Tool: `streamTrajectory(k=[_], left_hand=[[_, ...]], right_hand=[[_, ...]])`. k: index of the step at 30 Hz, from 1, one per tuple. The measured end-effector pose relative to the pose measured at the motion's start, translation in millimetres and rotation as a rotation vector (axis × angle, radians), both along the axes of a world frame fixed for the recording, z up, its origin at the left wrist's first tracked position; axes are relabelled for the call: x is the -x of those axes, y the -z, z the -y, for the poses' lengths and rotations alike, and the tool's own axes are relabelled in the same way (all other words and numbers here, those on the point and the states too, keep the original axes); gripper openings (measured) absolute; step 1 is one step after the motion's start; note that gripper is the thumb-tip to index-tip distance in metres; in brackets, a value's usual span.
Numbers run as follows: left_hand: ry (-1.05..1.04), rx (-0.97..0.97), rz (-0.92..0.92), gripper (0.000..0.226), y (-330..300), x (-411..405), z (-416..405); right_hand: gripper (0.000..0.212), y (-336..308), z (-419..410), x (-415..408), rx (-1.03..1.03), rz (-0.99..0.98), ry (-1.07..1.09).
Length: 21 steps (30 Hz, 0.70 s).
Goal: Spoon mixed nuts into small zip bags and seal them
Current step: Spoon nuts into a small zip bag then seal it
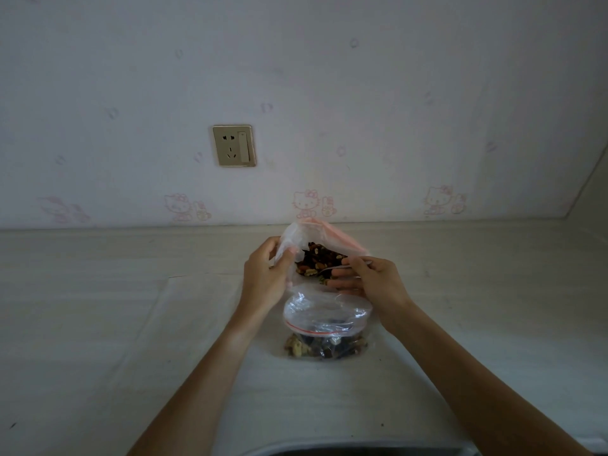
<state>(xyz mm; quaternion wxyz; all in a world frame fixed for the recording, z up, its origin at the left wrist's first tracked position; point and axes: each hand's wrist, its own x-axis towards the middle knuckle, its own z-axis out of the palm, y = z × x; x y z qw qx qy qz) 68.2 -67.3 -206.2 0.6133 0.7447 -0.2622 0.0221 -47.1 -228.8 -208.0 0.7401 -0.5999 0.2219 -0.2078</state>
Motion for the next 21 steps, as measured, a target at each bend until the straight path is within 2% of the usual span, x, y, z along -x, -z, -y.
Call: streamTrajectory(k=[7,13,21], left_hand=[[0.047,0.012,-0.034,0.011,0.4,4.4,2.6],[-0.033,0.030,-0.008,0.013,-0.6,1.4,0.1],[-0.094,-0.033,0.029,0.012,0.2,-5.0,-5.5]], right_hand=[[0.023,-1.5,-2.3,1.3,-0.027,0.006,-0.031],[0.026,-2.5,4.0,8.1,-0.071,0.024,-0.045],[0.030,-10.4,13.3,22.8,0.005,-0.016,-0.020]])
